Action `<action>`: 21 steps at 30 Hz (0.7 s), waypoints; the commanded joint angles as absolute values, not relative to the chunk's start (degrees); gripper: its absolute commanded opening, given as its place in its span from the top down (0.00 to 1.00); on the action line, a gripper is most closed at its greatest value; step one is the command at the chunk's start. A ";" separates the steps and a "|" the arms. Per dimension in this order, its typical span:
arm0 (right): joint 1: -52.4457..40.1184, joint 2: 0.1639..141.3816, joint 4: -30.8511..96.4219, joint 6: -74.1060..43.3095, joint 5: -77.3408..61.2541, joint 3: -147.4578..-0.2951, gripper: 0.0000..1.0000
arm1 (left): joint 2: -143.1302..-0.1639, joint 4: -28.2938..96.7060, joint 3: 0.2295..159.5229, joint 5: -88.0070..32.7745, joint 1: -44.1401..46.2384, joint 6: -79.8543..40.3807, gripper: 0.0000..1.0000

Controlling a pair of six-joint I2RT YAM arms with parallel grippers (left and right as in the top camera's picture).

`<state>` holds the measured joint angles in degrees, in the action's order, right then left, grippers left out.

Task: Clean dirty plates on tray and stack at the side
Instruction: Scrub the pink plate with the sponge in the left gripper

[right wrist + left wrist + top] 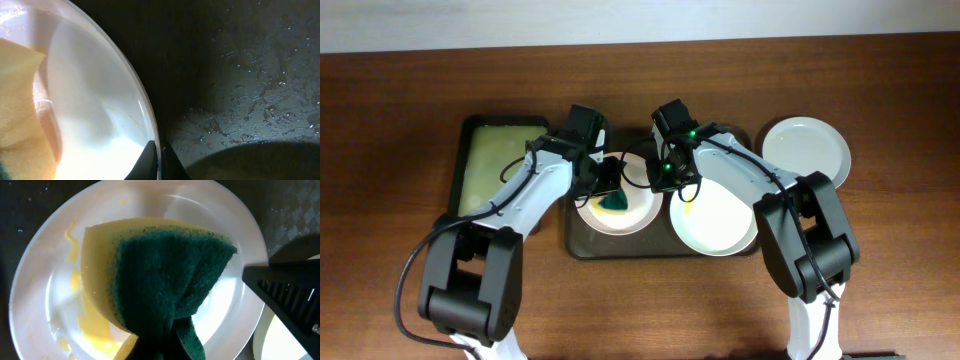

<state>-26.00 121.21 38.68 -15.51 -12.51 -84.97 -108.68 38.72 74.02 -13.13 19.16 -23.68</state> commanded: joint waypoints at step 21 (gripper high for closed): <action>-26.50 122.85 38.98 -15.49 -11.33 -84.42 0.96 | -111.39 45.54 77.49 33.76 19.35 -23.31 1.00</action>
<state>-27.27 121.78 37.43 -16.36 -15.18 -84.97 -114.72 45.01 76.49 22.96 21.58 -23.81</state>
